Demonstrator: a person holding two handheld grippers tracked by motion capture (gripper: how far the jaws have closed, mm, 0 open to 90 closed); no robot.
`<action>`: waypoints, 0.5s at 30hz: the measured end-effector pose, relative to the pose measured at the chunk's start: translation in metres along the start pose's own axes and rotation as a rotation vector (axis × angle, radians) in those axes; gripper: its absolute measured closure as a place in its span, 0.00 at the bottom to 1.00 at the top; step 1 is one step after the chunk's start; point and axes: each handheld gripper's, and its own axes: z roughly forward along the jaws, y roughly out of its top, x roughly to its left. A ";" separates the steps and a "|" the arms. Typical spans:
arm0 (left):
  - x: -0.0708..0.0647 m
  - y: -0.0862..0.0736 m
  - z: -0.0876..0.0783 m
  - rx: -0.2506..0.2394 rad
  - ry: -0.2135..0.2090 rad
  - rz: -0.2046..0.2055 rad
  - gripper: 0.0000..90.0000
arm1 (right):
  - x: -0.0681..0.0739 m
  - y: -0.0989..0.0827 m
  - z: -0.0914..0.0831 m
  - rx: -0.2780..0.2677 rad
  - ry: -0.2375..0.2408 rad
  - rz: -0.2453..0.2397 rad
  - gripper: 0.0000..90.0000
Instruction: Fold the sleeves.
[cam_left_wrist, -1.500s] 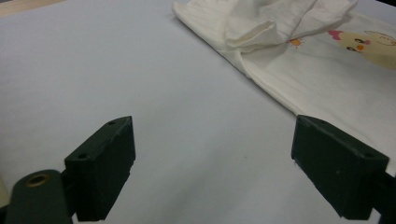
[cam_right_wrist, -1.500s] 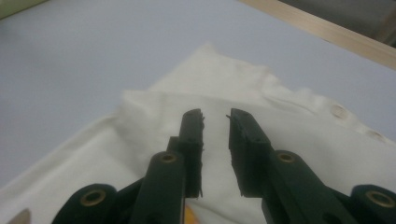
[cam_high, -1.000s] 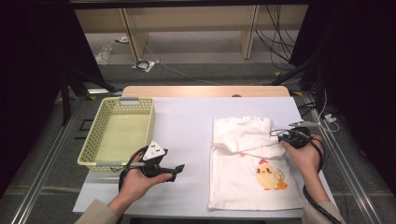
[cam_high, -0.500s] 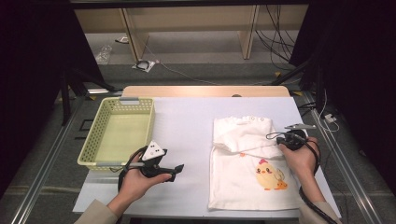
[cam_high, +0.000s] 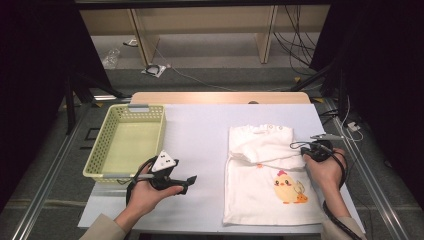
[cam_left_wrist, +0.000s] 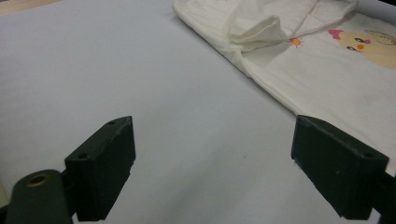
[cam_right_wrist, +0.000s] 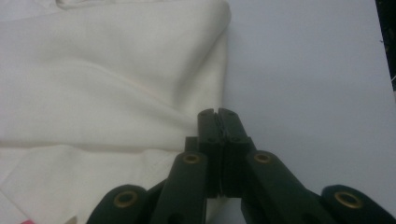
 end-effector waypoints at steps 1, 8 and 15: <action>0.000 0.000 0.000 0.004 -0.001 0.003 0.15 | 0.002 0.002 -0.003 -0.009 -0.012 -0.018 0.96; -0.002 0.000 0.001 0.003 -0.003 0.005 0.15 | 0.046 0.013 -0.012 -0.072 0.129 -0.095 0.85; -0.001 0.000 0.001 0.003 -0.004 0.007 0.15 | 0.108 0.020 0.003 -0.062 0.336 -0.192 0.80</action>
